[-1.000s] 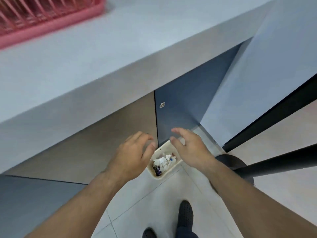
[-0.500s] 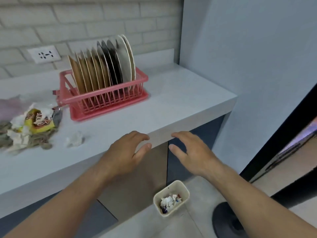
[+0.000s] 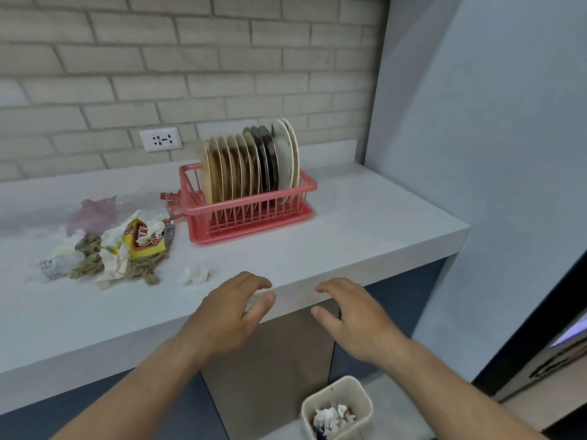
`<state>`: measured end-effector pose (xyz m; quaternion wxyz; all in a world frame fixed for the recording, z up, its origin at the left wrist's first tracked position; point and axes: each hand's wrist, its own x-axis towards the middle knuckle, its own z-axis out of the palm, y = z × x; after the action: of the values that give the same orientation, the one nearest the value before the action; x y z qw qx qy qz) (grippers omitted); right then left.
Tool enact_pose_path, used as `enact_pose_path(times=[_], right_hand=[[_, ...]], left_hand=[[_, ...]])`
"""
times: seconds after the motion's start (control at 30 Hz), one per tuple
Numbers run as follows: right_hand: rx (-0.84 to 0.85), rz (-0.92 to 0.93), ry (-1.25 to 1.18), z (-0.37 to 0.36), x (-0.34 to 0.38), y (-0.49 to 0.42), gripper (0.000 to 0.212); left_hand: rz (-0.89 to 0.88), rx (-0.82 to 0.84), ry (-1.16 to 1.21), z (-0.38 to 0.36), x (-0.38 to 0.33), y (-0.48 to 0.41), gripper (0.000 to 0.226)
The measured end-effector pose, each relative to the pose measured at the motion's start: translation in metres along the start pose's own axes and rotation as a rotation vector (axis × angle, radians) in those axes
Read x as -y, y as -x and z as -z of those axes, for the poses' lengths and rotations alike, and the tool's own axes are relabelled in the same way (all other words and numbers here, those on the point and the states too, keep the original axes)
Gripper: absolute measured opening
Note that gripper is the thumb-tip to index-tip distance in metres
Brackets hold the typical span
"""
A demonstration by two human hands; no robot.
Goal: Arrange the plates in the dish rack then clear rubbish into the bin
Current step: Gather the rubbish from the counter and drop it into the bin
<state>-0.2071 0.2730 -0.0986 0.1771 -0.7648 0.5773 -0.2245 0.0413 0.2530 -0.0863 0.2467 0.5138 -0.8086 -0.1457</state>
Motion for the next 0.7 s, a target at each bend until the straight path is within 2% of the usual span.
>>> enact_pose_path(times=[0.3, 0.5, 0.63, 0.7], right_hand=[[0.050, -0.004, -0.018, -0.081, 0.082, -0.089, 0.046], [0.041, -0.003, -0.007, -0.135, 0.137, -0.150, 0.046], [0.069, -0.086, 0.143, -0.163, 0.165, -0.186, 0.066], [0.116, -0.124, 0.287, -0.175, 0.171, -0.198, 0.060]], left_hand=[[-0.018, 0.003, -0.075, 0.062, 0.117, 0.002, 0.042], [0.040, -0.093, -0.078, 0.107, 0.197, 0.009, 0.018], [0.045, -0.129, -0.141, 0.124, 0.229, 0.004, 0.015], [0.038, -0.131, -0.175, 0.127, 0.237, 0.000, 0.017]])
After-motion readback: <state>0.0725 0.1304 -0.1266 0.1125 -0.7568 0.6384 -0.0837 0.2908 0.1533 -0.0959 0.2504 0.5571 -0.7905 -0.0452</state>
